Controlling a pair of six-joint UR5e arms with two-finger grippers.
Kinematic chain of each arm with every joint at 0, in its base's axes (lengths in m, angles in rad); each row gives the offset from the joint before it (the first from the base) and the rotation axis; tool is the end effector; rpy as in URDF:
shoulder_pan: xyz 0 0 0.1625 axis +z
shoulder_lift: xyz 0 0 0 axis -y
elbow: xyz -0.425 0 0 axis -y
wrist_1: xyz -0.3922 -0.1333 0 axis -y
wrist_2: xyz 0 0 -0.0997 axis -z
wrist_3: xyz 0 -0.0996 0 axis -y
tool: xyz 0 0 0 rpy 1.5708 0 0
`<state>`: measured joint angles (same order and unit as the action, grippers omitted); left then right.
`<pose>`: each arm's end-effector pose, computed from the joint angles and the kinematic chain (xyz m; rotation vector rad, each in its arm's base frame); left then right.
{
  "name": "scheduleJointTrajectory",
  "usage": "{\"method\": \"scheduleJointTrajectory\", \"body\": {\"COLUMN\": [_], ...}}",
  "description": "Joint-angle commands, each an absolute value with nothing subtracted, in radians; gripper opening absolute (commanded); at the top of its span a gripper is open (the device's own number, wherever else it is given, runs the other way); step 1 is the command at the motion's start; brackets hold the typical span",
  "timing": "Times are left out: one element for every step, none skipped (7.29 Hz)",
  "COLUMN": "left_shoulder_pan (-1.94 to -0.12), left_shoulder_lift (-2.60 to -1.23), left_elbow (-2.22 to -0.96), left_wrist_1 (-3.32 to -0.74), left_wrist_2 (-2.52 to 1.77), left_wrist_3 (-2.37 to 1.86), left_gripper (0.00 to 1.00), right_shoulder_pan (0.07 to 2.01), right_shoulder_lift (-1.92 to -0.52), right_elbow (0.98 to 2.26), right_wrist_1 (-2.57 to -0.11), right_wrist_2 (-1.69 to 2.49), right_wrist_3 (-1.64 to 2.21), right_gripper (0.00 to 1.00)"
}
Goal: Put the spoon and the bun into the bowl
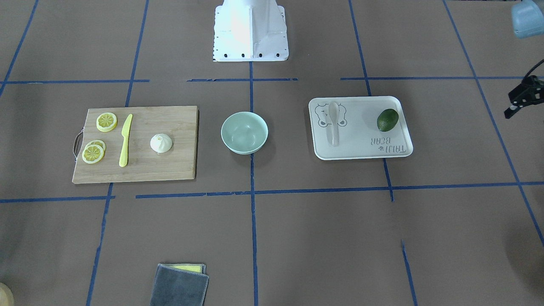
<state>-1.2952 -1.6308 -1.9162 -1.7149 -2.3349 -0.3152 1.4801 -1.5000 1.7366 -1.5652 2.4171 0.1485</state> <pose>0.0764 -0.5068 0.4413 0.2827 0.8636 0.1730 0.0110 -0.5271 0.5347 0.1254 -0.8629 -0.0484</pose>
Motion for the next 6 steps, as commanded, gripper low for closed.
{"method": "scheduleJointTrajectory", "body": {"left_shoulder_pan": [-1.111, -1.027, -0.908, -0.788, -0.696, -0.630], "left_shoulder_lift": [-1.658, -1.704, -1.735, -1.753, -1.759, -1.808], "left_elbow": [-2.021, -2.031, -2.029, -2.016, -1.984, -1.911], "left_wrist_1": [-1.793, -1.793, -1.793, -1.821, -1.876, -1.882], "left_wrist_2": [-2.327, -2.294, -2.167, -2.063, -1.984, -1.897], "left_wrist_3": [-0.670, -0.802, -0.939, -1.082, -1.195, -1.239], "left_gripper": [1.00, 0.98, 0.97, 0.94, 0.94, 0.94], "right_shoulder_pan": [1.439, 1.418, 1.402, 1.387, 1.365, 1.333], "right_shoulder_lift": [-1.480, -1.479, -1.479, -1.457, -1.442, -1.427], "right_elbow": [1.746, 1.765, 1.784, 1.790, 1.805, 1.828], "right_wrist_1": [-1.563, -1.563, -1.562, -1.562, -1.562, -1.562], "right_wrist_2": [2.454, 2.454, 2.453, 2.451, 2.451, 2.448], "right_wrist_3": [0.187, 0.195, 0.259, 0.335, 0.410, 0.489], "right_gripper": [1.00, 1.00, 1.00, 1.00, 1.00, 1.00]}}
